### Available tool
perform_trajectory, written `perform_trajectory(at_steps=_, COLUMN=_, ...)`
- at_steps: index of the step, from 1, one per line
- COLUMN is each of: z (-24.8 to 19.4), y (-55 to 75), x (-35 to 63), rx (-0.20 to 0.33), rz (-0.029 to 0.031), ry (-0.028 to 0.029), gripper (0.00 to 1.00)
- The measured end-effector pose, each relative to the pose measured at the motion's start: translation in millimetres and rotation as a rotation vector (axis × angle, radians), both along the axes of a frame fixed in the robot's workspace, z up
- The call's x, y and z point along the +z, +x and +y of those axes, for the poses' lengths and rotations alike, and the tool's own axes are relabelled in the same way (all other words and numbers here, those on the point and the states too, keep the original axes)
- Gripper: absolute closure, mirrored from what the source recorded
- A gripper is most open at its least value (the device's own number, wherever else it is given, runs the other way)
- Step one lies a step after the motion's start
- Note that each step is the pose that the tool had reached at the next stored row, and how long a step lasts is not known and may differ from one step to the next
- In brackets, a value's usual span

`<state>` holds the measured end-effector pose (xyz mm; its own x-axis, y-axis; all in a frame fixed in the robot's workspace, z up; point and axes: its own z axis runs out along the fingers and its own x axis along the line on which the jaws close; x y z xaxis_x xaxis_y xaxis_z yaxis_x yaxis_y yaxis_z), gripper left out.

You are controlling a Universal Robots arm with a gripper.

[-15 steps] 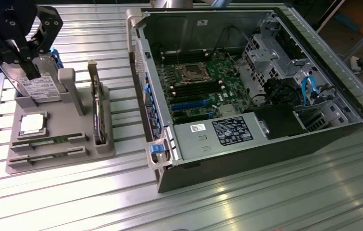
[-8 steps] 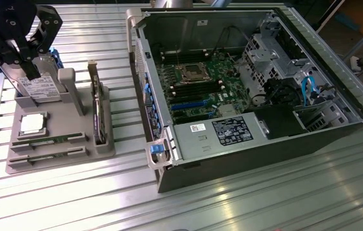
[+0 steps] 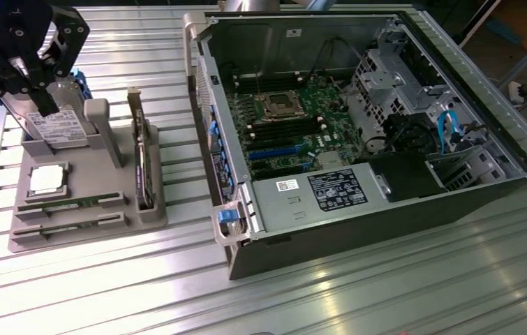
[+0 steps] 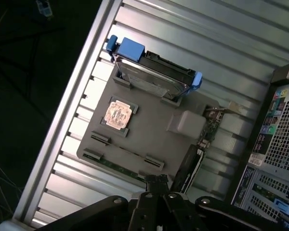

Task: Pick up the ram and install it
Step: 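Pick up the ram and move it above insertion slot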

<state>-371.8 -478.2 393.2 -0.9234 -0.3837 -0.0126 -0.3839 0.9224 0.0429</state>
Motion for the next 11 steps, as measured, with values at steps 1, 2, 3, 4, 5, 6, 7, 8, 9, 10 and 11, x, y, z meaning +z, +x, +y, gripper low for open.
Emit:
perform_trajectory(at_steps=1, z=-0.1, y=0.0, x=0.0, rx=0.007, rz=0.0000, ry=-0.0001, gripper=0.89)
perform_trajectory(at_steps=2, z=-0.1, y=0.0, x=0.0, rx=0.013, rz=0.0000, ry=0.0000, gripper=0.89)
perform_trajectory(at_steps=3, z=-0.1, y=0.0, x=0.0, rx=0.019, rz=0.0001, ry=0.0000, gripper=0.89)
perform_trajectory(at_steps=4, z=-0.1, y=0.0, x=0.1, rx=0.026, rz=0.0001, ry=-0.0001, gripper=0.89)
perform_trajectory(at_steps=5, z=-0.1, y=0.0, x=0.1, rx=0.033, rz=0.0001, ry=-0.0001, gripper=0.89)
perform_trajectory(at_steps=6, z=-0.2, y=0.0, x=0.1, rx=0.040, rz=0.0001, ry=-0.0001, gripper=0.89)
perform_trajectory(at_steps=7, z=-0.2, y=0.0, x=0.0, rx=0.048, rz=0.0000, ry=0.0000, gripper=0.89)
perform_trajectory(at_steps=8, z=-0.2, y=0.0, x=0.0, rx=0.054, rz=0.0000, ry=0.0000, gripper=0.89)
perform_trajectory(at_steps=9, z=-0.2, y=0.0, x=0.0, rx=0.062, rz=0.0000, ry=0.0000, gripper=0.89)
perform_trajectory(at_steps=10, z=-0.2, y=0.0, x=0.0, rx=0.069, rz=0.0000, ry=-0.0001, gripper=0.89)
perform_trajectory(at_steps=11, z=-0.2, y=0.0, x=0.0, rx=0.079, rz=0.0000, ry=-0.0001, gripper=0.89)
